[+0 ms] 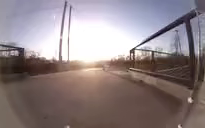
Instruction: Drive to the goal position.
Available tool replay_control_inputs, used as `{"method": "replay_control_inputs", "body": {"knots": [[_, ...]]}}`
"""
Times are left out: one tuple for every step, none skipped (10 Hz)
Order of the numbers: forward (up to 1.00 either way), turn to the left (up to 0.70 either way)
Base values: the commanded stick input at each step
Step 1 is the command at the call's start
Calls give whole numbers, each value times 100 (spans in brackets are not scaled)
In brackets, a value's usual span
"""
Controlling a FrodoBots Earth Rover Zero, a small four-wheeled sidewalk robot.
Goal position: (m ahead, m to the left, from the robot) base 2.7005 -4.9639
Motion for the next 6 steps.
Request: {"method": "replay_control_inputs", "body": {"knots": [[70,14],[70,14],[70,14],[70,14],[70,14],[70,14]]}}
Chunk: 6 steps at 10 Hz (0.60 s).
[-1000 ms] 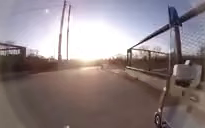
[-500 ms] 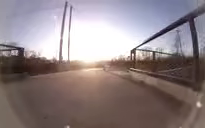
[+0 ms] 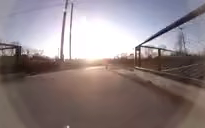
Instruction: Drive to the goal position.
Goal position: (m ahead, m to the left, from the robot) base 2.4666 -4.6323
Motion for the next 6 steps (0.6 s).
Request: {"method": "replay_control_inputs", "body": {"knots": [[70,14],[70,14],[53,23],[45,15],[45,0],[45,0]]}}
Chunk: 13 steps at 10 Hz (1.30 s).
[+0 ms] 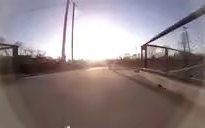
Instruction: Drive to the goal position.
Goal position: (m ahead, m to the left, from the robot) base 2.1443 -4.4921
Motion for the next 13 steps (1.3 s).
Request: {"method": "replay_control_inputs", "body": {"knots": [[45,0],[45,0],[45,0],[45,0],[45,0],[45,0],[45,0],[45,0],[45,0],[31,0],[0,0],[0,0],[0,0]]}}
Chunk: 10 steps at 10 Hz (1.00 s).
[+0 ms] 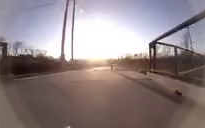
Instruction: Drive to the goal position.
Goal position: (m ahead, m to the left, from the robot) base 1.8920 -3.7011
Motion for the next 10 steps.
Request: {"method": "replay_control_inputs", "body": {"knots": [[0,0],[0,0],[0,0],[0,0],[0,0],[0,0],[18,0],[45,0],[45,0],[45,0]]}}
